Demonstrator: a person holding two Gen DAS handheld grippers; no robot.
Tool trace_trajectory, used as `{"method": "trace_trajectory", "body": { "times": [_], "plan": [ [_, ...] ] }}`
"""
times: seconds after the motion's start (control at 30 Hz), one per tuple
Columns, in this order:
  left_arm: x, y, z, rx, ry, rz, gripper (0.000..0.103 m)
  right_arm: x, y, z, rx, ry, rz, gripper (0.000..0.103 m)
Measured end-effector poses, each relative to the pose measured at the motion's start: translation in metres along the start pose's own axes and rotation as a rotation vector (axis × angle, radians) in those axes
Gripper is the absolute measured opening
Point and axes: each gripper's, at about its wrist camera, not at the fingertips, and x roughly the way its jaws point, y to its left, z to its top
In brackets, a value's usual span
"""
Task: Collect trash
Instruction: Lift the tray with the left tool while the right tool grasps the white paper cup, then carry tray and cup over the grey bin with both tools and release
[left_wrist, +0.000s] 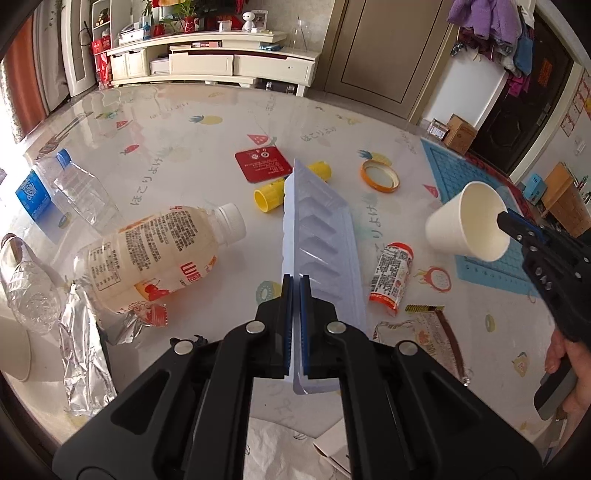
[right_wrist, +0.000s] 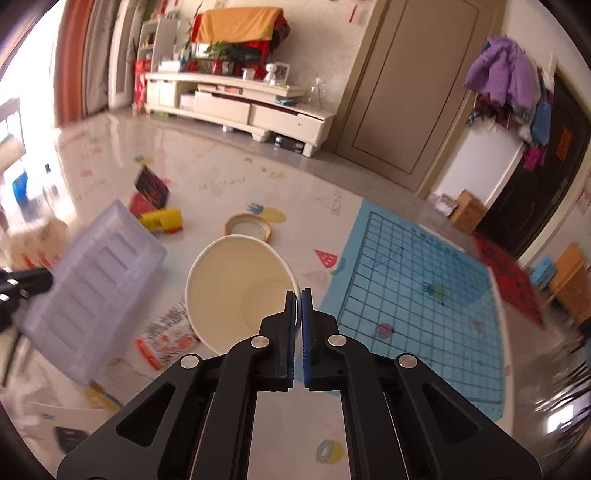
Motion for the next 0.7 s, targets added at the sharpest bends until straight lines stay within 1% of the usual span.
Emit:
{"method": "trace_trajectory", "body": {
  "times": [0.03,0.1,0.2,0.3,0.47,0.6,0.7],
  "plan": [
    [-0.004,0.000,0.001,0.001,-0.008,-0.001,0.002,-0.009,-0.003,0.002,0.000,-0.016,-0.004,0.003],
    [-0.014,0.001,0.003,0.002,-0.024,0.005,0.002,-0.022,-0.005,0.007,0.010,-0.035,0.022,0.003],
    [-0.034,0.005,0.005,-0.005,-0.047,0.009,0.002,-0.045,-0.003,0.015,0.029,-0.064,0.092,0.003],
    [-0.056,0.013,0.004,-0.005,-0.073,0.025,0.002,-0.065,0.008,0.020,0.036,-0.090,0.172,0.003],
    [-0.098,0.037,-0.004,-0.012,-0.115,0.082,0.002,-0.092,0.040,0.028,-0.001,-0.126,0.277,0.003],
    [-0.129,0.064,-0.019,-0.029,-0.137,0.143,0.002,-0.107,0.074,0.031,-0.039,-0.133,0.371,0.003],
    [-0.151,0.088,-0.033,-0.060,-0.146,0.196,0.002,-0.117,0.103,0.035,-0.071,-0.132,0.442,0.003]
  ]
}}
